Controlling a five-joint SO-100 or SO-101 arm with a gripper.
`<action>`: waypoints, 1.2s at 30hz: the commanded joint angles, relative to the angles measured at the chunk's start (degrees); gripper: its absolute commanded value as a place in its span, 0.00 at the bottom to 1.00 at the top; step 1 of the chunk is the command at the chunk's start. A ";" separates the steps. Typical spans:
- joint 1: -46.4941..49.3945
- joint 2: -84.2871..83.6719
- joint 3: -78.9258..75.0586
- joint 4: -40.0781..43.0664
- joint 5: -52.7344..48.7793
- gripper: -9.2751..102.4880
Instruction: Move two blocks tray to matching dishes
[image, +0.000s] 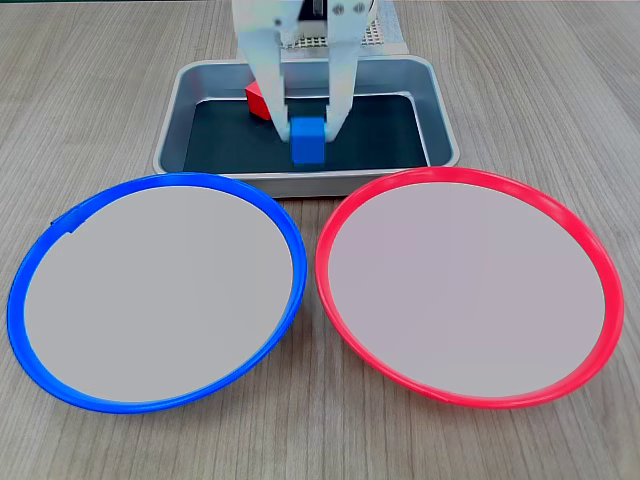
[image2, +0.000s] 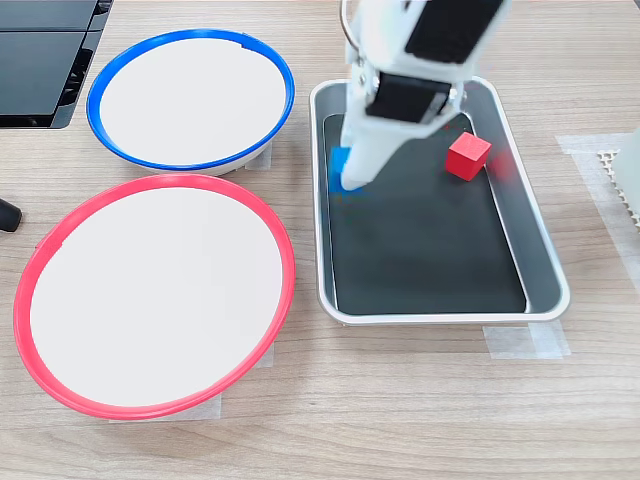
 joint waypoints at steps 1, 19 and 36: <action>0.35 -1.14 -15.56 8.70 6.59 0.08; 12.30 -29.36 -33.75 -10.81 -3.87 0.32; 19.07 6.77 -7.38 34.72 -52.91 0.14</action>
